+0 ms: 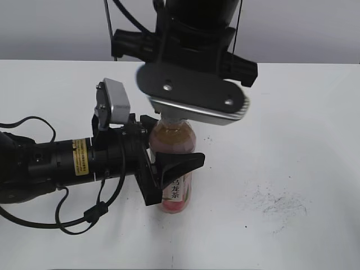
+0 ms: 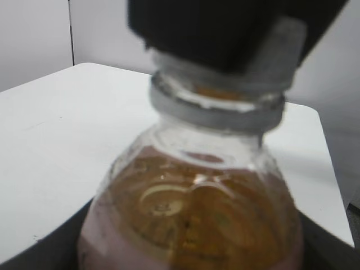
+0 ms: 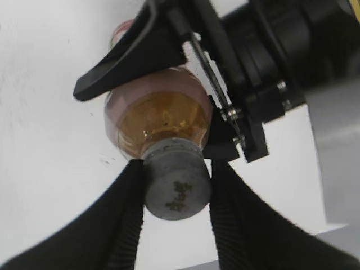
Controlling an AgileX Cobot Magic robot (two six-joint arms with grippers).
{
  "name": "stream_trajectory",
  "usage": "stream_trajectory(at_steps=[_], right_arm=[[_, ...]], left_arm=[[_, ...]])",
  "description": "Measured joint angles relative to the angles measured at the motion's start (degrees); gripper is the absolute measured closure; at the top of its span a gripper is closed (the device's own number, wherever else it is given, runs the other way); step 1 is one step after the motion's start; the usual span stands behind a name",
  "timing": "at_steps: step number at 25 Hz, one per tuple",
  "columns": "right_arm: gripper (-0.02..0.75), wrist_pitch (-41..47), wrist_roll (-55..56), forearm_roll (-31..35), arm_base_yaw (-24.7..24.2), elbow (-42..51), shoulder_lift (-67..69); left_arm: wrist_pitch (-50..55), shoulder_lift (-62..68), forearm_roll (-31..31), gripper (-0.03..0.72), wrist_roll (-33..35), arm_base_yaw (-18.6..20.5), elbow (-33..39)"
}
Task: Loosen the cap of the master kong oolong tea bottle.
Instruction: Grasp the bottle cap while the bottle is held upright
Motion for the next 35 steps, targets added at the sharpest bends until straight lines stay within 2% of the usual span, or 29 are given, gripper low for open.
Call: stream_trajectory(at_steps=[2, 4, 6, 9, 12, 16, 18, 26, 31, 35], right_arm=[[0.468, -0.1, -12.0, 0.0, 0.0, 0.0, 0.0], [0.468, -0.2, -17.6, 0.0, 0.0, 0.0, 0.0], [0.468, -0.2, -17.6, -0.1, 0.0, 0.0, 0.0], [0.468, -0.2, -10.2, -1.2, 0.0, 0.0, 0.0], [0.415, -0.2, 4.3, -1.7, 0.0, 0.0, 0.0], [0.225, -0.3, 33.9, -5.2, 0.0, 0.0, 0.0], [0.165, -0.3, 49.0, -4.8, 0.0, 0.0, 0.0], [0.150, -0.3, 95.5, 4.2, 0.0, 0.0, 0.0], [0.150, -0.3, 126.7, 1.3, 0.0, 0.0, 0.0], [0.159, -0.3, 135.3, 1.1, -0.1, 0.0, -0.1]], left_arm=[[0.0, 0.0, -0.1, 0.243, 0.0, 0.0, 0.0], [0.1, 0.0, -0.2, 0.243, -0.1, 0.0, 0.0], [0.1, 0.0, -0.2, 0.243, -0.2, 0.0, 0.0], [0.1, 0.0, -0.2, 0.243, -0.2, 0.0, 0.0], [0.2, 0.0, -0.3, 0.243, -0.2, 0.0, -0.1], [0.2, 0.0, -0.2, 0.243, -0.2, 0.0, -0.1], [0.2, 0.0, -0.2, 0.243, -0.2, 0.0, -0.1], [0.2, 0.0, -0.2, 0.243, -0.2, 0.0, -0.1], [0.1, 0.0, -0.1, 0.243, -0.2, 0.0, -0.1], [0.1, 0.0, -0.1, 0.243, -0.2, 0.0, -0.1]])
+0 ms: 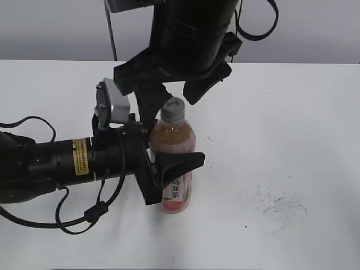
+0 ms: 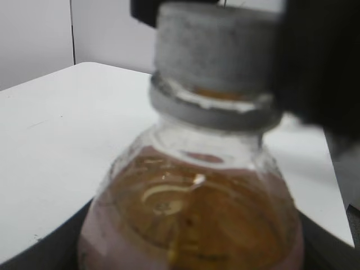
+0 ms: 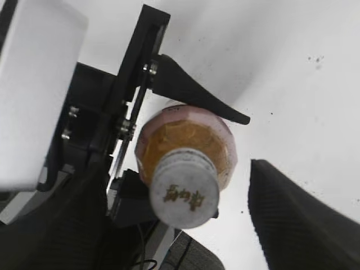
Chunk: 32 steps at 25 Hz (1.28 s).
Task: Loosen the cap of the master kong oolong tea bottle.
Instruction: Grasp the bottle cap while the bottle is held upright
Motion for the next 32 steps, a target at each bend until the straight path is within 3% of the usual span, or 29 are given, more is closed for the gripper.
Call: stream_trajectory(at_steps=[6, 16, 19, 22, 26, 32], right_arm=[[0.223, 0.0, 1.1, 0.5, 0.0, 0.0, -1.2], [0.253, 0.0, -0.2, 0.5, 0.0, 3.1, -2.3], [0.321, 0.0, -0.7, 0.5, 0.0, 3.1, -2.3], [0.470, 0.1, -2.8, 0.1, 0.0, 3.1, -2.3], [0.475, 0.1, -14.1, -0.4, 0.0, 3.1, -2.3], [0.475, 0.1, -44.3, -0.7, -0.2, 3.1, -2.3]], left_arm=[[0.0, 0.0, 0.0, 0.243, 0.0, 0.0, 0.0], [0.0, 0.0, 0.0, 0.243, 0.0, 0.0, 0.0], [0.0, 0.0, 0.0, 0.243, 0.0, 0.0, 0.0], [0.0, 0.0, 0.0, 0.243, 0.0, 0.0, 0.0], [0.0, 0.0, 0.0, 0.243, 0.0, 0.0, 0.0], [-0.2, 0.0, 0.5, 0.243, 0.2, 0.0, 0.0]])
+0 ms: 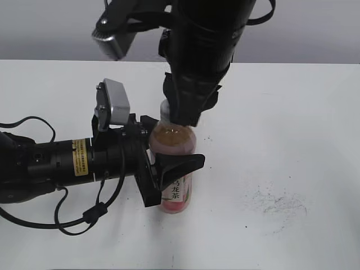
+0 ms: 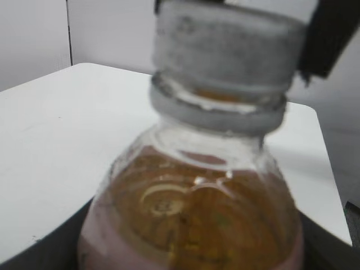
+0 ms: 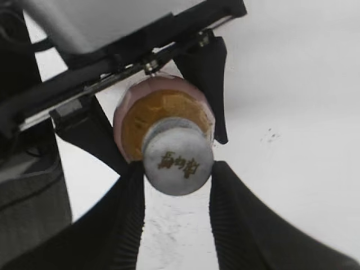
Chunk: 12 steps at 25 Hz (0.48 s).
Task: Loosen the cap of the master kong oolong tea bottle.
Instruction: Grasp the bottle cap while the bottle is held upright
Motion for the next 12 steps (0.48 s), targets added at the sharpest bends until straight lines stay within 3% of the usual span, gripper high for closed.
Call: stream_trajectory(at_steps=[8, 12], right_arm=[[0.475, -0.4, -44.9, -0.3, -0.1, 0.0, -0.3], [0.475, -1.4, -74.9, 0.0, -0.1, -0.1, -0.3]], left_arm=[[-0.2, 0.0, 1.0, 0.243, 1.0, 0.0, 0.0], [-0.2, 0.0, 1.1, 0.243, 1.1, 0.0, 0.0]])
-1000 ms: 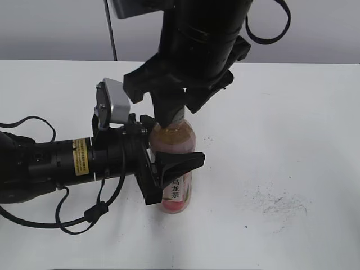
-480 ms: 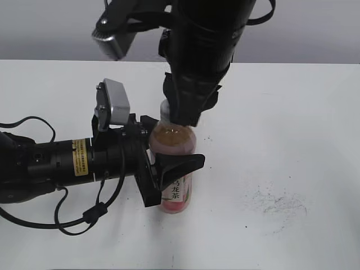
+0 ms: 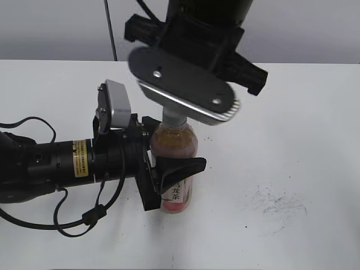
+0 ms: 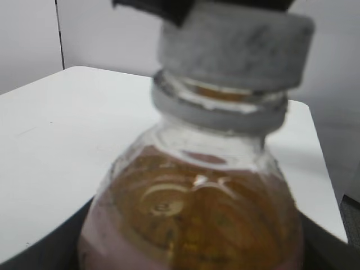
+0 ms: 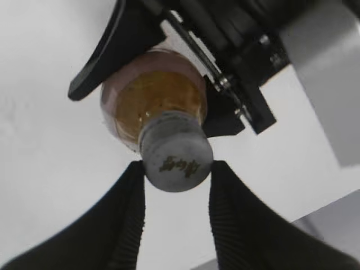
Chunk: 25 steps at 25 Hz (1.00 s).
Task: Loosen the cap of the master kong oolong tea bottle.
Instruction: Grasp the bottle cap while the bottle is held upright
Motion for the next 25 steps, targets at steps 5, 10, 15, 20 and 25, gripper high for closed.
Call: stream_trajectory(at_steps=[5, 10, 15, 20, 25], right_arm=[[0.475, -1.1, -34.1, 1.6, 0.0, -0.2, 0.0], [0.475, -0.1, -48.7, 2.7, -0.1, -2.0, 0.5], [0.476, 0.5, -50.0, 3.1, -0.1, -2.6, 0.7], [0.476, 0.5, -45.6, 2.5, -0.1, -2.6, 0.7], [0.479, 0.8, -33.9, 2.2, -0.1, -2.6, 0.7]], left_arm=[[-0.1, 0.0, 0.2, 0.243, 0.2, 0.0, 0.0], [-0.2, 0.0, 0.5, 0.243, 0.1, 0.0, 0.0], [-0.7, 0.0, 0.6, 0.243, -0.2, -0.2, 0.0], [-0.6, 0.0, 0.6, 0.243, -0.3, -0.2, 0.0], [-0.6, 0.0, 0.6, 0.243, -0.4, -0.2, 0.0]])
